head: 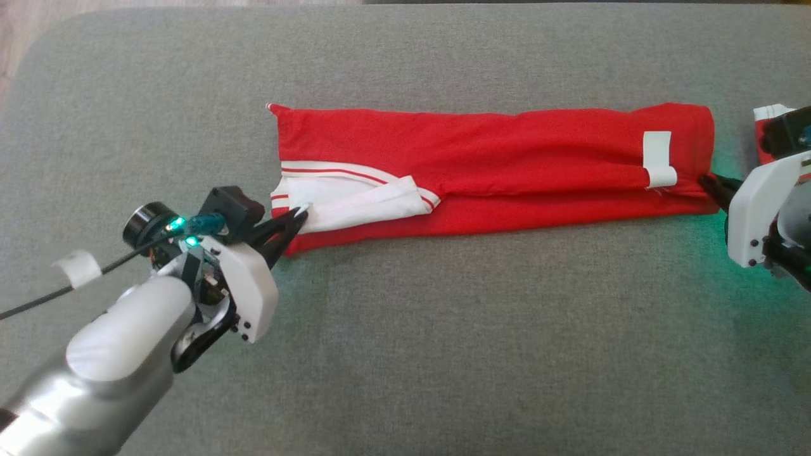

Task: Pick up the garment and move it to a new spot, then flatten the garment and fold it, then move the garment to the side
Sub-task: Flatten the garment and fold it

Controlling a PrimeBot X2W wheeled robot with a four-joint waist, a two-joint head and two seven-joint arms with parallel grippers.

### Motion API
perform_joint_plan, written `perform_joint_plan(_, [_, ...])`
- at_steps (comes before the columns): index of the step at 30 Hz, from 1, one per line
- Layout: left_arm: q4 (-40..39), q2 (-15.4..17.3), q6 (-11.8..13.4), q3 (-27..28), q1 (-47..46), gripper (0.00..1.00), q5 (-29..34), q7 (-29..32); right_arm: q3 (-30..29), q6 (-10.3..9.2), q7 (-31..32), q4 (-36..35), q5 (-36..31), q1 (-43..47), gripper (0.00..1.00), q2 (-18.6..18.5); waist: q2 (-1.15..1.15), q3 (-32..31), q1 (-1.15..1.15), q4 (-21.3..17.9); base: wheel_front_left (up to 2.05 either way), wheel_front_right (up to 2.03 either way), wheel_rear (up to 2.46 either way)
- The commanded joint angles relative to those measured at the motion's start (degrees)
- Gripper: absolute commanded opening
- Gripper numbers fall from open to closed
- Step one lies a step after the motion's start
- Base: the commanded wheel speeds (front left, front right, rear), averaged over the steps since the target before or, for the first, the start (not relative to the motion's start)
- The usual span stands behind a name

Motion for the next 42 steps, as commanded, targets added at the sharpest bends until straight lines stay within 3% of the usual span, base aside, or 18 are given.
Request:
perform_joint_plan(1, [0.3, 1.0, 0.4, 1.8, -3.0, 0.0, 0.9, -0.6, 0.4, -0.05, 0.4, -0.7, 1.3, -0.1, 0.0, -2.1, 0.0, 0.0, 0.0, -0.2, 0.0, 0.0, 0.0])
perform_joint_plan(2, [1.0, 0.6, 0.5, 1.7, -3.1, 0.0, 0.9, -0.7, 0.5, -0.05, 0.3, -0.7, 1.8, -0.2, 0.0, -2.0, 0.0, -0.1, 0.0, -0.3, 0.0, 0.0, 0.0])
perform_joint_plan(3, [1.7, 0.1, 0.7, 1.7, -3.1, 0.42, 0.9, -0.9, 0.2, -0.05, 0.0, -0.5, 2.7, -0.2, 1.0, -1.8, 0.0, -0.2, 0.0, -0.4, 0.0, 0.0, 0.0])
perform_joint_plan(4, [2.3, -0.3, 1.0, 1.7, -3.2, 0.86, 1.0, -1.3, -0.2, -0.05, -0.1, -0.4, 3.7, -0.3, 1.0, -1.5, 0.0, -0.4, 0.0, -0.5, 0.0, 0.0, 0.0])
perform_joint_plan(5, [2.9, -0.6, 1.5, 1.9, -3.3, 1.0, 1.2, -1.8, -0.5, -0.05, -0.3, -0.4, 4.7, -0.4, 1.0, -1.2, 0.0, -0.6, 0.0, -0.6, 0.0, 0.0, 0.0])
perform_joint_plan(11, [4.9, -2.5, 5.1, 4.4, -3.7, 1.0, 1.2, -6.8, -2.4, -0.05, -3.9, -1.4, 7.3, -2.0, 1.0, -0.6, 0.0, -2.4, 0.0, -0.9, 0.0, 0.0, 0.0])
perform_joint_plan(18, [4.1, -5.7, 13.0, 13.0, -3.0, 1.0, -1.5, -20.2, -12.1, -0.05, -18.6, -2.5, 14.9, -3.1, 1.0, 5.0, 0.0, -5.6, 0.0, -1.0, 0.0, 0.0, 0.0])
perform_joint_plan(22, [1.5, -7.4, 16.4, 18.3, -0.2, 1.0, -3.5, -24.6, -13.7, -0.05, -28.4, -2.7, 12.4, -1.9, 1.0, 8.9, 0.0, -6.6, 0.0, -1.3, 0.0, 0.0, 0.0])
perform_joint_plan(26, [-3.3, -9.4, 19.0, 25.7, 5.0, 1.0, -2.7, -25.4, -17.7, -0.05, -31.7, -1.8, 6.5, 0.4, 1.0, 13.6, 0.0, -7.1, 0.0, -1.8, 0.0, 0.0, 0.0])
perform_joint_plan(30, [-8.5, -12.3, 19.3, 34.2, 13.1, 1.0, 2.9, -25.5, -33.1, -0.05, -31.8, -6.7, -6.6, 6.8, 1.0, 19.7, 0.0, -7.0, 0.0, -2.3, 0.0, 0.0, 0.0])
perform_joint_plan(33, [-10.2, -15.8, 18.1, 40.3, 19.0, 1.0, 7.0, -25.5, -43.6, -0.05, -31.8, -12.2, -16.6, 15.3, 1.0, 26.5, 0.0, -7.1, 0.0, -2.5, 0.0, 0.0, 0.0])
perform_joint_plan(37, [-11.0, -20.1, 15.0, 46.3, 25.4, 1.0, 12.4, -25.5, -48.9, -0.05, -31.9, -17.2, -27.3, 24.8, 1.0, 33.5, 0.0, -7.2, 0.0, -3.2, 0.0, 0.0, 0.0])
perform_joint_plan(42, [-10.2, -24.4, 10.9, 51.6, 30.0, 1.0, 17.4, -25.5, -51.3, -0.05, -31.9, -19.8, -32.7, 30.9, 1.0, 36.3, 0.0, -6.9, 0.0, -3.7, 0.0, 0.0, 0.0])
